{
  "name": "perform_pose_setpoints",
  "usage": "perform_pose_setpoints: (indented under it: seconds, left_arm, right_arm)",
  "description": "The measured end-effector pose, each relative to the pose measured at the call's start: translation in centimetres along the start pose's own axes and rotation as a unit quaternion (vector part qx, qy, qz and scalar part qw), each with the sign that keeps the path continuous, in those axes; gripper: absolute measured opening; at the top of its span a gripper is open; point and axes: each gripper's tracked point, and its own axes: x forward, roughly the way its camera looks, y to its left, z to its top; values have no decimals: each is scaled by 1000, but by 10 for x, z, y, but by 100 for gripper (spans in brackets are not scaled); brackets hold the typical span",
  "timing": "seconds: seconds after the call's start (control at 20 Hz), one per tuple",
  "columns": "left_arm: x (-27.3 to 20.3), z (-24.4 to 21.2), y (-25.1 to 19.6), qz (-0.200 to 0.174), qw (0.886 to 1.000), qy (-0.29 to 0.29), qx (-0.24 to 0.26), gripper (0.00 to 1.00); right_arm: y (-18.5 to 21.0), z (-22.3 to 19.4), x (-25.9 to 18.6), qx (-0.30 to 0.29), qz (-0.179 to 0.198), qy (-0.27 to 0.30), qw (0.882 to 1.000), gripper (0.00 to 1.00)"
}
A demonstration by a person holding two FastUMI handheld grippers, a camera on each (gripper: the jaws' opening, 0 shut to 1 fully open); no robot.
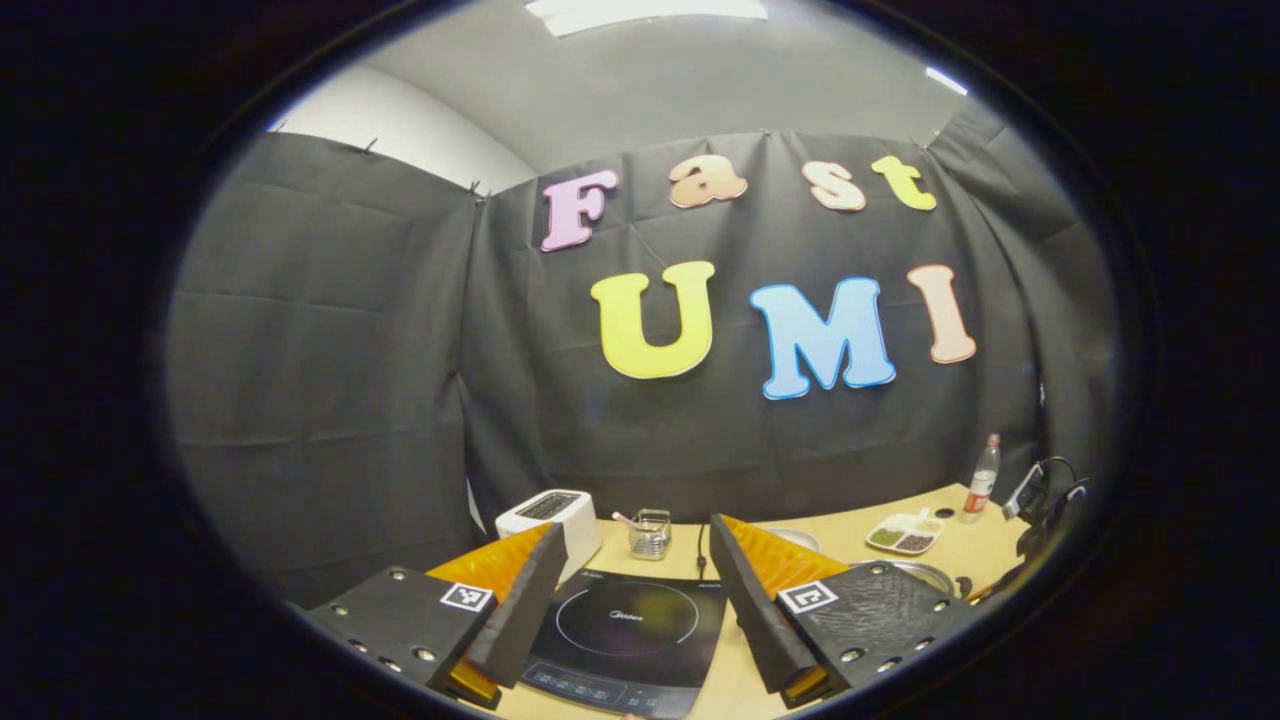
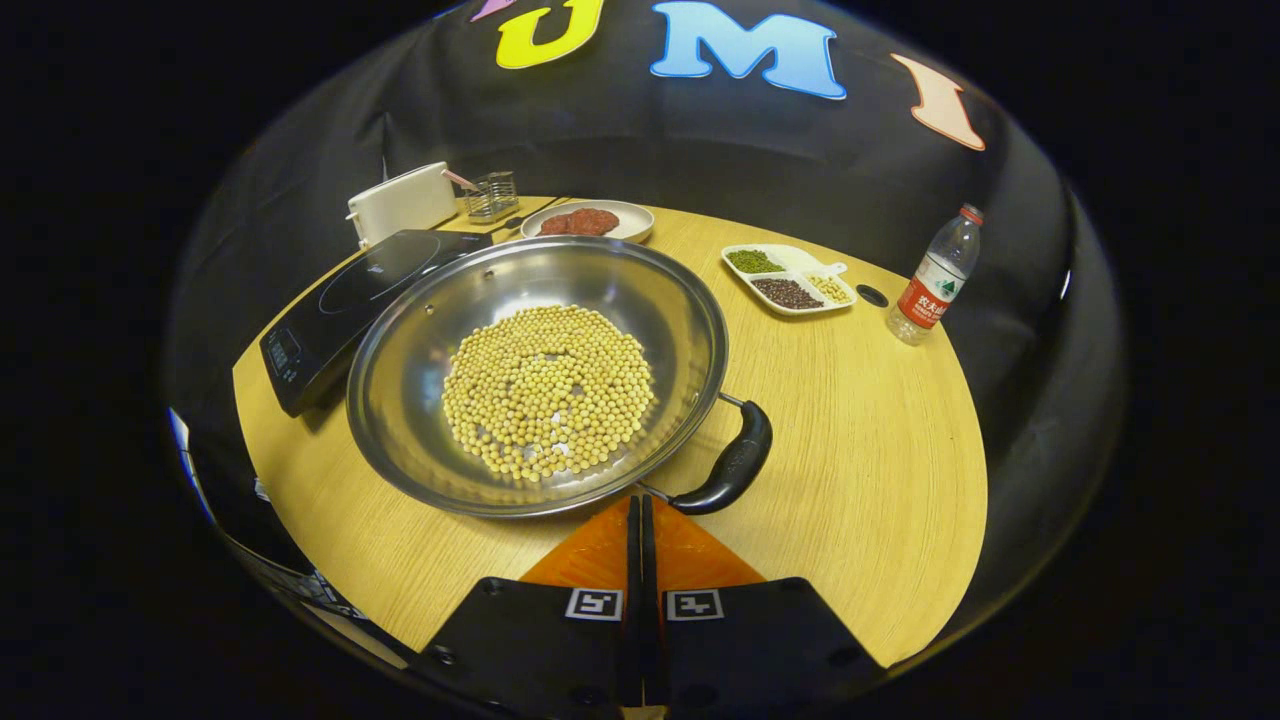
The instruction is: First push the handle of the pot to place it horizontally, then grasp the pot with both hands and set it on the induction cooktop.
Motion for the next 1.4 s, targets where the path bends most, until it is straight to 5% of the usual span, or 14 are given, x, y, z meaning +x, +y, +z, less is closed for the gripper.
perform_pose_setpoints:
  seconds: [0.4,0.7,0.75,0.95,1.4]
  left_arm:
    - [16,-40,-25,-28,999,29,20,88]
    - [36,-77,-56,-83,995,59,22,85]
    - [40,-82,-63,-92,993,64,21,85]
    - [58,-104,-88,-130,988,83,25,88]
    - [100,-180,-133,-181,969,168,9,86]
  right_arm:
    - [-23,10,-1,40,-34,-11,999,2]
    - [-41,58,-42,93,-66,-128,985,2]
    - [-43,65,-47,102,-69,-145,982,9]
    - [-45,83,-57,120,-83,-186,972,96]
    - [-45,82,-38,116,-92,-172,974,96]
